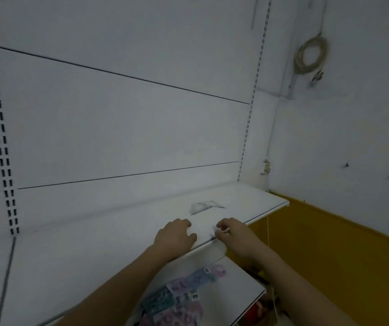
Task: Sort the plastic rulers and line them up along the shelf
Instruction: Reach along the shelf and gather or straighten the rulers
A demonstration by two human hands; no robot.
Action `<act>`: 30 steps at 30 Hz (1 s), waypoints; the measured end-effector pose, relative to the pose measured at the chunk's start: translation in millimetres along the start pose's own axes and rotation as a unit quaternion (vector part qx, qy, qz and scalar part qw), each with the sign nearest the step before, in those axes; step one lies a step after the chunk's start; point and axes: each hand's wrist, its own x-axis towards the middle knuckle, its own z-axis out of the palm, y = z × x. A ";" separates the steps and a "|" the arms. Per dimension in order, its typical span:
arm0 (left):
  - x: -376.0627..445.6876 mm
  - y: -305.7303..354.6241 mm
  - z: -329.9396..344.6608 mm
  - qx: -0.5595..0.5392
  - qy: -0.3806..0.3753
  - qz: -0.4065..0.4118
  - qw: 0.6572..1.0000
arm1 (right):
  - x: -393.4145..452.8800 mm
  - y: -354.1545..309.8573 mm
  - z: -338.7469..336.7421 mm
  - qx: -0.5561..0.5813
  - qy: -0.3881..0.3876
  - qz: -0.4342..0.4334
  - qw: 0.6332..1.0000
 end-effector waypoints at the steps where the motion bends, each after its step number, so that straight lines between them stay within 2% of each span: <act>1: 12.5 3.3 4.9 0.003 0.002 -0.002 1.000 | 13.0 10.0 0.3 -0.003 0.000 -0.007 1.000; 8: 78.5 28.1 38.2 0.035 0.024 -0.006 0.999 | 108.8 73.6 2.1 -0.025 -0.022 -0.046 0.998; 12: 98.3 40.8 51.3 0.097 0.028 -0.034 0.994 | 145.9 100.9 13.4 -0.061 -0.060 -0.122 0.989; 15: 101.9 49.0 57.6 0.123 0.063 -0.041 0.990 | 160.7 114.7 12.9 -0.081 -0.079 -0.162 0.980; 20: 76.1 59.1 65.0 0.083 0.125 -0.021 0.988 | 163.6 155.6 -4.2 -0.087 -0.001 -0.257 0.962; 24: 51.0 70.4 76.5 0.112 0.171 0.002 0.979 | 152.3 183.3 -18.1 -0.065 0.037 -0.292 0.954; 30: 38.2 84.9 88.7 0.202 0.214 0.032 0.955 | 135.4 192.6 -31.2 -0.029 -0.087 -0.286 0.954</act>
